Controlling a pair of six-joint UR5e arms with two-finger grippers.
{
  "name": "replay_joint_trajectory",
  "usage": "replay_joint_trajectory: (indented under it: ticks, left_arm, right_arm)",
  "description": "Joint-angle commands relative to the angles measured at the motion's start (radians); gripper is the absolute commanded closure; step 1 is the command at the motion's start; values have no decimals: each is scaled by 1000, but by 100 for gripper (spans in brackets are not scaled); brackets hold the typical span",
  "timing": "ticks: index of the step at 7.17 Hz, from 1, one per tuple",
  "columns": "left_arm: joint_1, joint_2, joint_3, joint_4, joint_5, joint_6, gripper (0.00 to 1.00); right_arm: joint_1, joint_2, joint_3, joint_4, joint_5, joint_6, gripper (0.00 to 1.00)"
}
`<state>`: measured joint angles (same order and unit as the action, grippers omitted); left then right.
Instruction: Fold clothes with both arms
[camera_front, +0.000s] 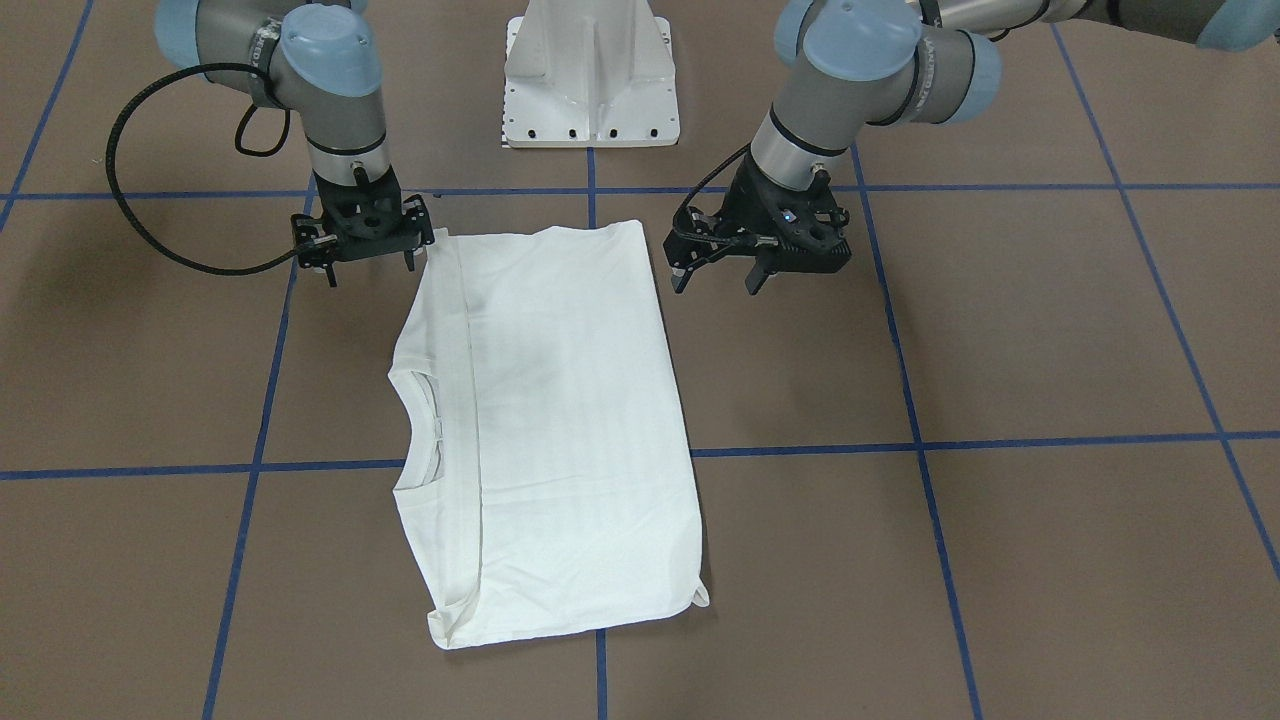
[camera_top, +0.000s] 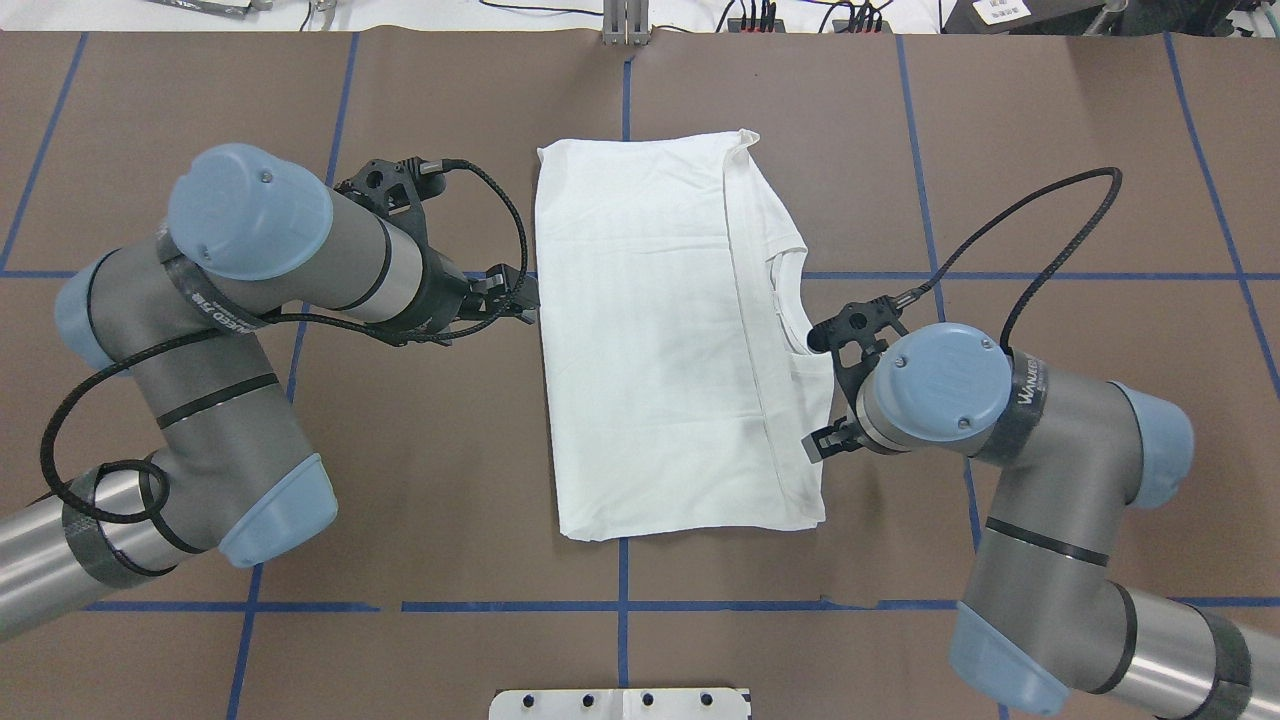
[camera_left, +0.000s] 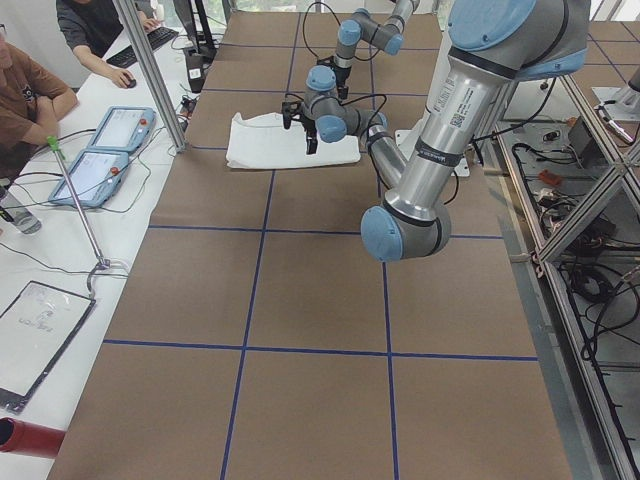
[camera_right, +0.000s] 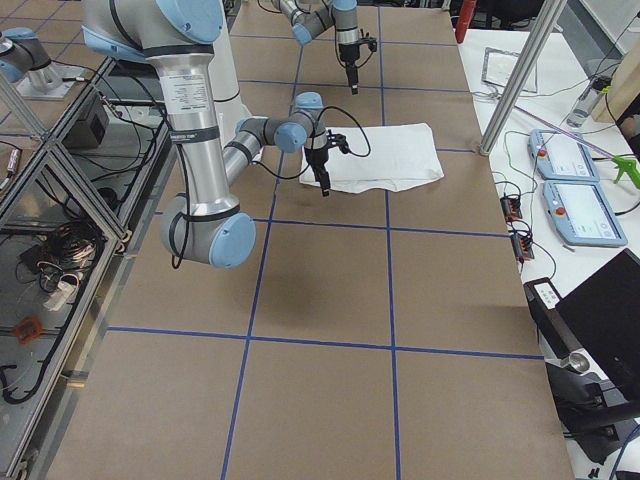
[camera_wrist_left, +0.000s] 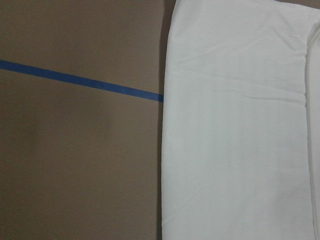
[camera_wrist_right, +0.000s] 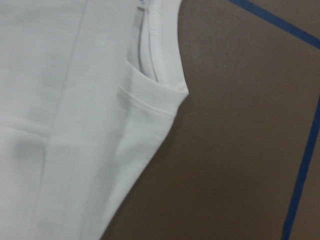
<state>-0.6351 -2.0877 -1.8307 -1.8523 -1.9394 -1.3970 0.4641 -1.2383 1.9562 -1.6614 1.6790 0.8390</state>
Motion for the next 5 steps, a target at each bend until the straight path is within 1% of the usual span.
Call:
replay_joint_trajectory:
  ticks: [1,4,5]
  left_arm:
    - [0,1,-1,1,-3,0,0]
    - [0,5,-10,1,-4,1,0]
    - [-1,6,-12,2,-4,1,0]
  right_arm:
    - [11,121,-98,0,-7,0,0]
    - [10,183,-181,6,-9,2,0]
    - [13,192,-195,9,-9,3,0]
